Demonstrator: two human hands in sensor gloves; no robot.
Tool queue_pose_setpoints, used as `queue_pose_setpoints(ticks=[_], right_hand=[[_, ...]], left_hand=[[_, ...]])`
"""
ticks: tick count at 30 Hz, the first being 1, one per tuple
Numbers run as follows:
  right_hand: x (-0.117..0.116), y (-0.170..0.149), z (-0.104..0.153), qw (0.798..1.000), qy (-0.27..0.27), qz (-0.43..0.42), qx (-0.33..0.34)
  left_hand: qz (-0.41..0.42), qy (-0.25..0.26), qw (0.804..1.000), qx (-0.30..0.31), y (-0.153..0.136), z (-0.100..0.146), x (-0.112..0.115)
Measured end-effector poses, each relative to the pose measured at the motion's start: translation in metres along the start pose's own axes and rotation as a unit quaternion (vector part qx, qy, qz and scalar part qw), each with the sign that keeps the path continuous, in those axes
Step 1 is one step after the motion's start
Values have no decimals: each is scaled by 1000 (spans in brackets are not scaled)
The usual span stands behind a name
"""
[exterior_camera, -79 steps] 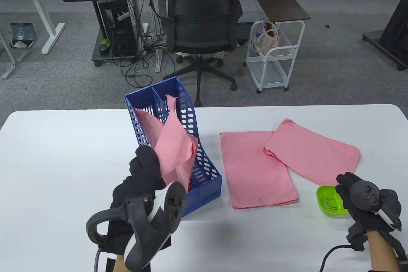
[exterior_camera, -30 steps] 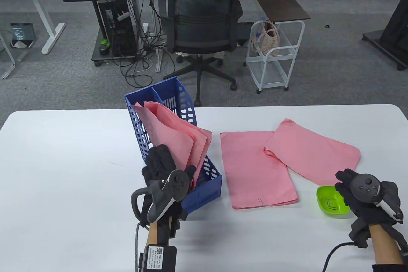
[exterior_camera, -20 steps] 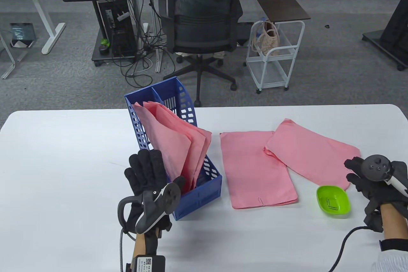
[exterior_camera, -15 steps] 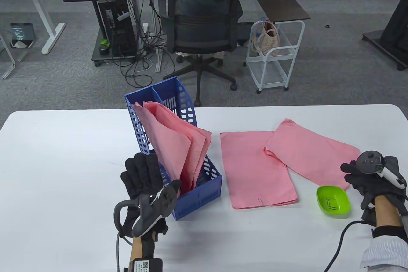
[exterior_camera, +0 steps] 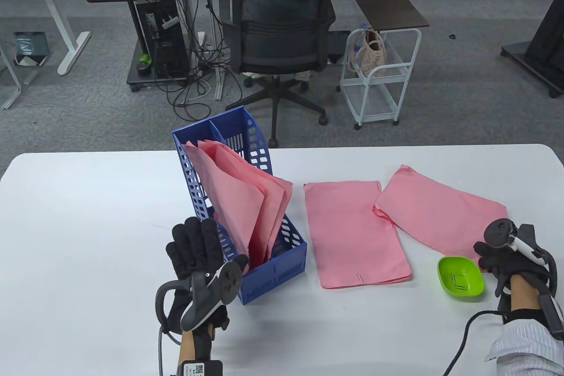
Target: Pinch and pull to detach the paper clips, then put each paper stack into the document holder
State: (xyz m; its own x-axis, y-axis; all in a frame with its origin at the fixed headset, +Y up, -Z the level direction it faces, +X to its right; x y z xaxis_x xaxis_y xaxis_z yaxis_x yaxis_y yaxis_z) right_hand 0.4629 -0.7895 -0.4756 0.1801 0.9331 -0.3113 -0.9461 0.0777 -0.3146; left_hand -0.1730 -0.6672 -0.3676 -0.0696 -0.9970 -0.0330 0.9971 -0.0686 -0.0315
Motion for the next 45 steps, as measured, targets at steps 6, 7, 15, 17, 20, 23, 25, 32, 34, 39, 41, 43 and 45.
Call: queue_pose_setpoints(ticks=[6,7,15,17,20,23,25,32,34,39,41,43,45], right_hand=[[-2,-9,10,1000,-6,27,-6],[-1,-9,11,999,-11,33,-6],[-1,-12,20,997,-77,24,-17],[-1,-11,22,995,-90,25,-24],[-1,-9,23,994,-103,33,-27],[-1,-9,22,994,-105,21,-23],[0,-6,21,994,-99,37,-14],[26,2,28,989,-122,86,0],[44,9,36,984,-156,83,12],[93,36,63,963,-248,89,59],[115,52,80,946,-295,101,84],[134,64,97,931,-332,109,103],[152,76,113,917,-365,111,118]], left_hand=[[4,3,1000,1,0,0,0],[4,2,1000,1,0,0,1],[-13,-5,1000,10,5,1,6],[-12,-6,1000,11,5,1,6],[-9,-6,1000,13,6,0,6],[-14,-6,1000,14,7,0,6],[-14,-5,1000,14,7,0,5],[-6,1,1000,9,5,0,2],[-5,7,1000,7,4,1,0],[2,17,1000,10,4,3,-5],[0,19,1000,10,5,3,-7],[-2,19,1000,13,10,3,-11],[-3,24,1000,17,13,3,-15]])
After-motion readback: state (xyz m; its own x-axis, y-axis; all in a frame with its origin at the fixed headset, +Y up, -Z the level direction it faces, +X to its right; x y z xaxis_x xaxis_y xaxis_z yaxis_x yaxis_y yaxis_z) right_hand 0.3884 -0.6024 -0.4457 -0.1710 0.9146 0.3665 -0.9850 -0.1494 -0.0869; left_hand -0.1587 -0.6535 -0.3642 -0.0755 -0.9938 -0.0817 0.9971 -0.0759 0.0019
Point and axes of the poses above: the tracker on the back of each hand, its own y axis roughly to the thumb side, its own z axis roughly from the fingertips to the wrist, x = y × z, the point moved 4 cm from there along -z, roughly from the wrist to the fingertips, and after that the axes turned 8 degrees about -y, right-handed, at the moved point
